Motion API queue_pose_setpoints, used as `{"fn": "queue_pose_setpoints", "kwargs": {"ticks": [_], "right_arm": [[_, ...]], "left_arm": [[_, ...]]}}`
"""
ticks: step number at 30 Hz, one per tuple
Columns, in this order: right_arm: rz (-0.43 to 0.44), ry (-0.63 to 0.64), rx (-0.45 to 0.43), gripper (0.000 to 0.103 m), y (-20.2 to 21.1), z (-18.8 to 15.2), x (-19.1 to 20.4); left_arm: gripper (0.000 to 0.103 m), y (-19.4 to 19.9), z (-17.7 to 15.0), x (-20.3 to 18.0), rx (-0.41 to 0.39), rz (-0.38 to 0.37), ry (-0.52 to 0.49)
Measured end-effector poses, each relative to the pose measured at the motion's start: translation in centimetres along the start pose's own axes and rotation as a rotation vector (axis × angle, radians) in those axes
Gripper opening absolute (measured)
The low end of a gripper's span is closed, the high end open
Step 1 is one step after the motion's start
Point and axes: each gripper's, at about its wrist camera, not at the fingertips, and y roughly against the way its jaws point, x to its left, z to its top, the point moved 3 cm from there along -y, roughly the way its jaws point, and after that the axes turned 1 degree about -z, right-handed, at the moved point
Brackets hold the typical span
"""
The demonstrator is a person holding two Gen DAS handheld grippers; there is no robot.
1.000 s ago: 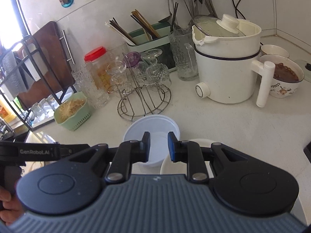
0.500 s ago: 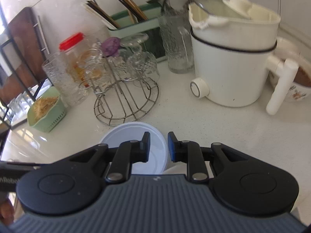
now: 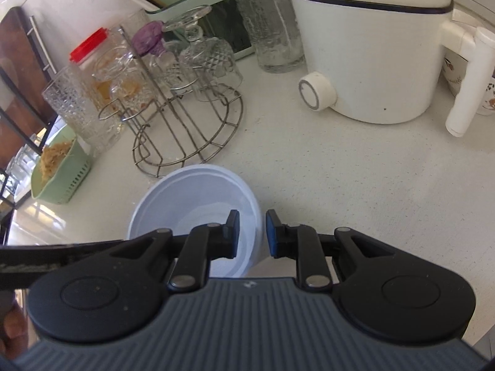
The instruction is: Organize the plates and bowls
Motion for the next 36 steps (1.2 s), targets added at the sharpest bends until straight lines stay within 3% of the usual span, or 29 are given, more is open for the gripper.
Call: {"fn": "queue_pose_setpoints", "kwargs": {"ticks": [2, 4, 18, 36], "right_arm": [[-0.007, 0.002, 0.004, 0.014, -0.1, -0.1, 0.2], [-0.012, 0.002, -0.001, 0.014, -0.1, -0.2, 0.3], [0.044, -0.080, -0.102, 0.015, 4.3, 0.2, 0.5], [0.096, -0.046, -0.208, 0.016, 9.9, 0.2, 4.6]], "left_arm": [[0.019, -0.1, 0.1, 0.0, 0.003, 0.007, -0.007], [0.016, 0.0, 0.1, -0.1, -0.003, 0.015, -0.025], [0.017, 4.5, 0.7, -1.4, -0.062, -0.040, -0.031], [0.017, 11.8, 0.2, -0.9, -0.162, -0.038, -0.004]]}}
